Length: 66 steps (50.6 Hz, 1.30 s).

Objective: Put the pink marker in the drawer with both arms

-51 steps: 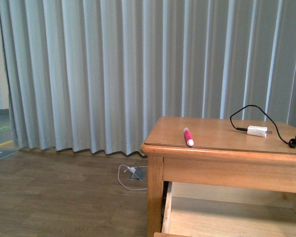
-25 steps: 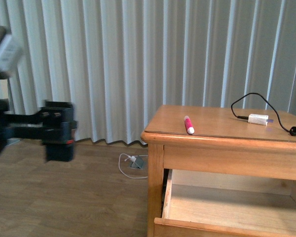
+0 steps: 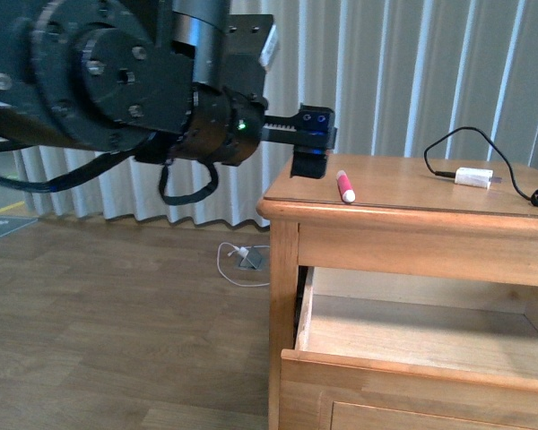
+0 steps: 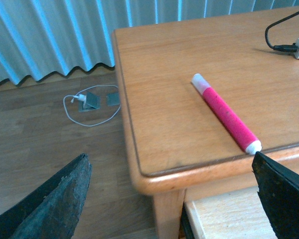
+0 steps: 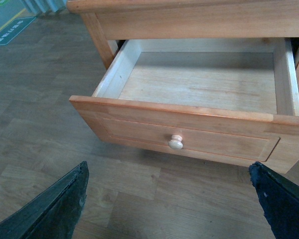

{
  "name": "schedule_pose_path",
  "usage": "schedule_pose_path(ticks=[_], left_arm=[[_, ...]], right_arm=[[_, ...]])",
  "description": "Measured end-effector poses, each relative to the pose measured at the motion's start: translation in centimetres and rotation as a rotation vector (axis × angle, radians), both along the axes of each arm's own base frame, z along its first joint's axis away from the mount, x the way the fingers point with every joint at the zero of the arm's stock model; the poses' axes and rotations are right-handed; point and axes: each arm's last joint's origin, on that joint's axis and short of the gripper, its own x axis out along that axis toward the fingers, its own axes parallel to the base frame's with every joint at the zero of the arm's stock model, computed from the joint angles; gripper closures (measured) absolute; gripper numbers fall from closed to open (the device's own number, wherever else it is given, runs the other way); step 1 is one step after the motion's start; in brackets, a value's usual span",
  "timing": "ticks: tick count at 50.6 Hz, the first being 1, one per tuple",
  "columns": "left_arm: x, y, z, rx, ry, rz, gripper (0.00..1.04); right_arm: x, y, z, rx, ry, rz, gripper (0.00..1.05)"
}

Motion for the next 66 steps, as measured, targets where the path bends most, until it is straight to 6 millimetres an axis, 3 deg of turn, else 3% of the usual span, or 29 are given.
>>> schedule_pose_path(ticks=[12, 24, 34, 51, 55, 66], left_arm=[[3.3, -4.1, -0.9, 0.022, 0.042, -0.078, 0.06], [4.8, -6.9, -1.9, 0.049, 0.086, -0.112, 0.06], [5.4, -7.4, -2.9, 0.08, 0.166, -0.051, 0.06], [5.5, -7.2, -2.9, 0.073, 0.182, -0.03, 0.06], [5.5, -7.2, -3.0, 0.075, 0.185, -0.028, 0.23], [5.4, -7.1, -3.0, 0.082, 0.188, -0.014, 0.54]], right_arm=[[0.0, 0.0, 0.0, 0.0, 0.0, 0.0, 0.08], [0.0, 0.0, 0.0, 0.0, 0.0, 0.0, 0.08], [0.0, 0.0, 0.0, 0.0, 0.0, 0.0, 0.08], [0.0, 0.0, 0.0, 0.0, 0.0, 0.0, 0.08], [0.0, 0.0, 0.0, 0.0, 0.0, 0.0, 0.08], [0.0, 0.0, 0.0, 0.0, 0.0, 0.0, 0.08]])
